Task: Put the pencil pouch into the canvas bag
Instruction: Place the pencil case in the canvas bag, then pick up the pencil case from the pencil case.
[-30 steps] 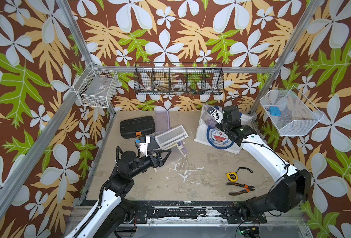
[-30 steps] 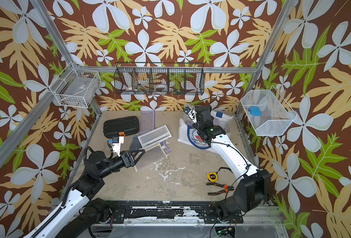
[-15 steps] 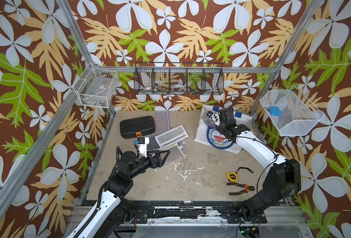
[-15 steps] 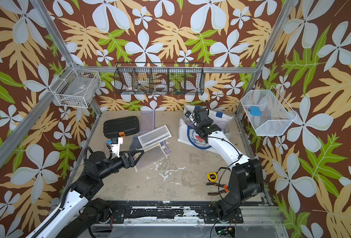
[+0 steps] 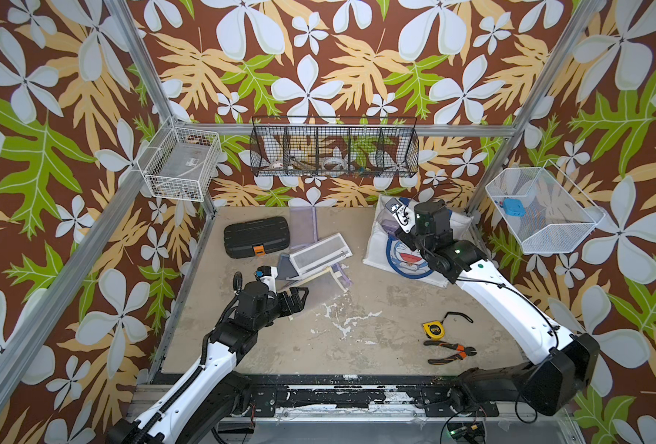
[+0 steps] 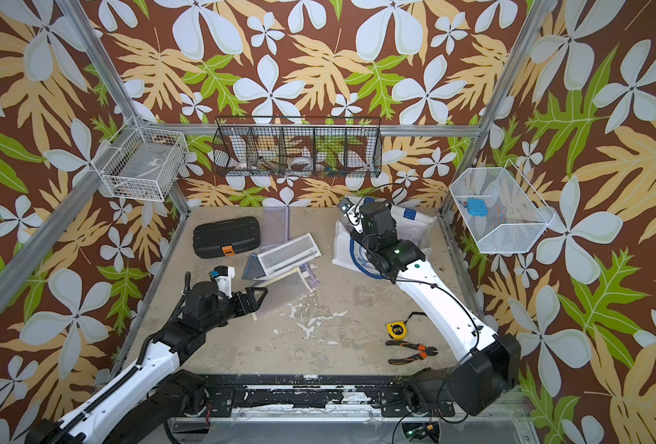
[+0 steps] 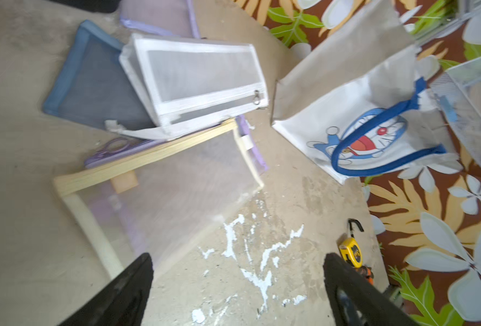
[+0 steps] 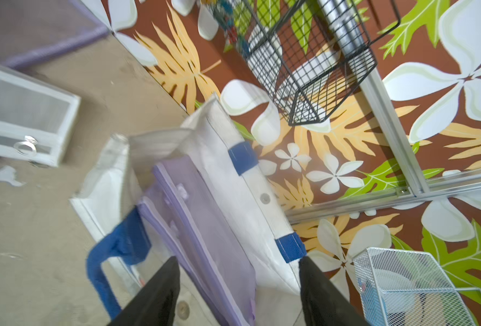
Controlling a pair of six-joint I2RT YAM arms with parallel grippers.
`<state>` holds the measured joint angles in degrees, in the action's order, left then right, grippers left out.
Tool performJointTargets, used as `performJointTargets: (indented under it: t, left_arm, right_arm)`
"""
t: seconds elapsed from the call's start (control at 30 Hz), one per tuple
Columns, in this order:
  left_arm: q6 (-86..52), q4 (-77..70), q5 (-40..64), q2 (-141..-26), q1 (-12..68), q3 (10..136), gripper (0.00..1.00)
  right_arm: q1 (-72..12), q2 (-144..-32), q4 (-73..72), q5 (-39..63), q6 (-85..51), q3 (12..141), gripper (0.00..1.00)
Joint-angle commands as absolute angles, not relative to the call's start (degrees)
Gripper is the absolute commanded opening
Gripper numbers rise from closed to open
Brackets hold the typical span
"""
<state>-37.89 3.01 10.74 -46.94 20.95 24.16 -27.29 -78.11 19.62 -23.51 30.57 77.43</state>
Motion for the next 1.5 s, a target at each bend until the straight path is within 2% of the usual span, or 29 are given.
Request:
performJointTargets:
  t: [0.0, 0.17, 0.43, 0.57, 0.67, 0.9, 0.97, 1.1, 1.2, 1.33, 1.47]
  left_arm:
    - [-39.76, 2.30, 7.83, -47.44, 19.25, 22.61, 0.90]
    - [-40.92, 1.19, 8.27, -49.66, 15.78, 19.11, 0.88]
    - [-44.61, -8.51, 11.22, -56.39, 14.48, 12.54, 0.81]
    - [-45.73, -11.77, 12.64, -59.11, 14.42, 11.13, 0.66]
    - [-47.20, -14.56, 13.67, -60.35, 14.46, 9.89, 0.59]
    - [-49.98, -23.37, 14.89, -66.05, 14.47, 7.80, 0.51]
    - [-50.97, -26.22, 15.15, -68.53, 14.49, 7.61, 0.46]
    - [-52.97, -30.61, 16.85, -72.81, 14.43, 7.47, 0.26]
    - [-53.68, -32.07, 17.67, -73.65, 14.44, 6.94, 0.01]
    - [-53.55, -29.42, 17.22, -69.37, 14.42, 6.51, 0.00]
    - [-50.53, -17.37, 14.35, -57.55, 14.43, 8.76, 0.00]
  right_arm:
    - [-30.11, -73.94, 20.74, -17.79, 22.33, 75.69, 0.69]
    - [-34.48, -65.41, 15.31, -0.48, 7.71, 64.96, 0.79]
    - [-45.45, -63.53, 3.03, 3.50, -4.48, 48.52, 0.88]
    - [-46.76, -65.42, 2.24, 3.97, -6.13, 46.55, 0.89]
    - [-46.76, -64.66, 1.13, 2.95, -6.15, 45.15, 0.89]
    - [-46.75, -64.93, 0.83, 1.49, -5.89, 44.58, 0.89]
    - [-46.75, -64.95, 0.74, 1.37, -5.99, 44.30, 0.89]
    - [-46.69, -64.87, 1.21, 0.77, -6.07, 44.04, 0.89]
    - [-46.70, -64.36, 1.43, 0.38, -6.15, 43.84, 0.89]
    - [-46.69, -63.90, 0.73, -0.20, -6.07, 42.75, 0.89]
    - [-46.71, -62.08, -2.17, 0.34, -4.18, 39.73, 0.89]
